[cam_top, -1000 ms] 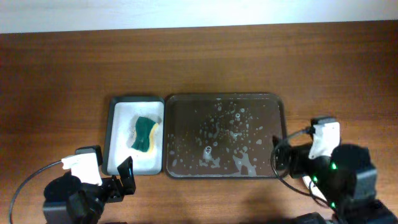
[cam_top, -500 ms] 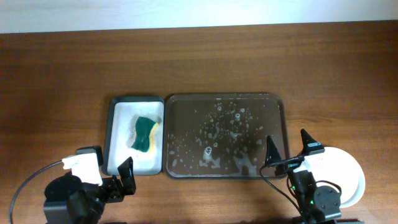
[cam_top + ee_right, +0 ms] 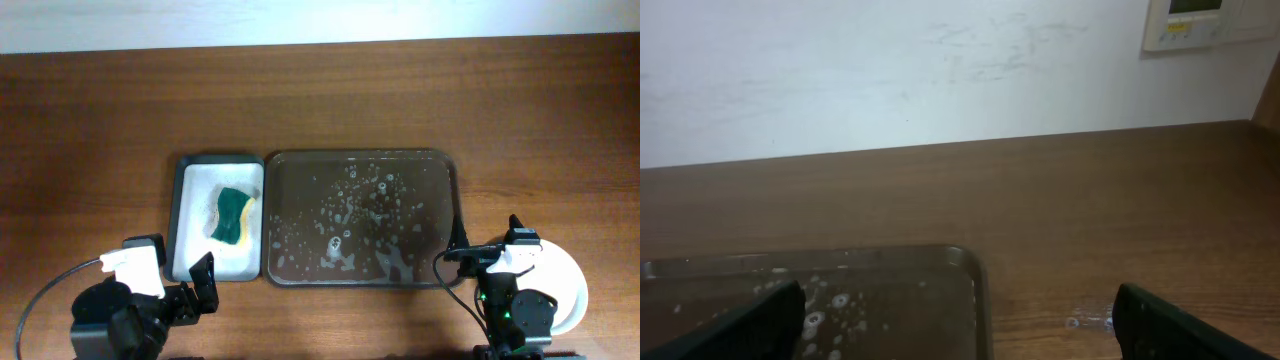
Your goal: Clean dirty plates on tray and stack at the side
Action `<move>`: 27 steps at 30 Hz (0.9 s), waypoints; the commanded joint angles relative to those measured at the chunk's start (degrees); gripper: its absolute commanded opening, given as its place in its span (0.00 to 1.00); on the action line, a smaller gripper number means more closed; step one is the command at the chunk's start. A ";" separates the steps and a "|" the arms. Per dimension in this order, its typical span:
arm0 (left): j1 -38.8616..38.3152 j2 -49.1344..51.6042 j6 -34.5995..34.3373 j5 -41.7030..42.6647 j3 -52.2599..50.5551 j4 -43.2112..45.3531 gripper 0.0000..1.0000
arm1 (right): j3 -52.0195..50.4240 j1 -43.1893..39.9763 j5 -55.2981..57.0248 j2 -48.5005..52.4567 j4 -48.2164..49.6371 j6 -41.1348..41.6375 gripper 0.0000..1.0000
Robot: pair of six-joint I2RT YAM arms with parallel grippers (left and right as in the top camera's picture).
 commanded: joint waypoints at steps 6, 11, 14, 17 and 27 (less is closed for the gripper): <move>0.15 -0.22 1.11 -0.37 -0.17 0.09 0.99 | -0.33 -0.44 0.92 -0.52 -0.42 -0.26 0.99; 0.15 -0.22 1.11 -0.37 -0.17 0.09 0.99 | -0.33 -0.44 0.92 -0.52 -0.42 -0.26 0.99; 0.22 -0.66 1.14 -1.60 -0.22 -0.61 0.99 | -0.33 -0.44 0.92 -0.52 -0.42 -0.26 0.99; 0.22 -3.76 1.16 -5.88 -4.11 3.96 0.99 | -0.33 -0.44 0.92 -0.52 -0.42 -0.26 0.99; 0.22 -25.64 5.73 1.57 -44.30 62.07 0.99 | -0.33 -0.44 0.92 -0.52 -0.42 -0.26 0.99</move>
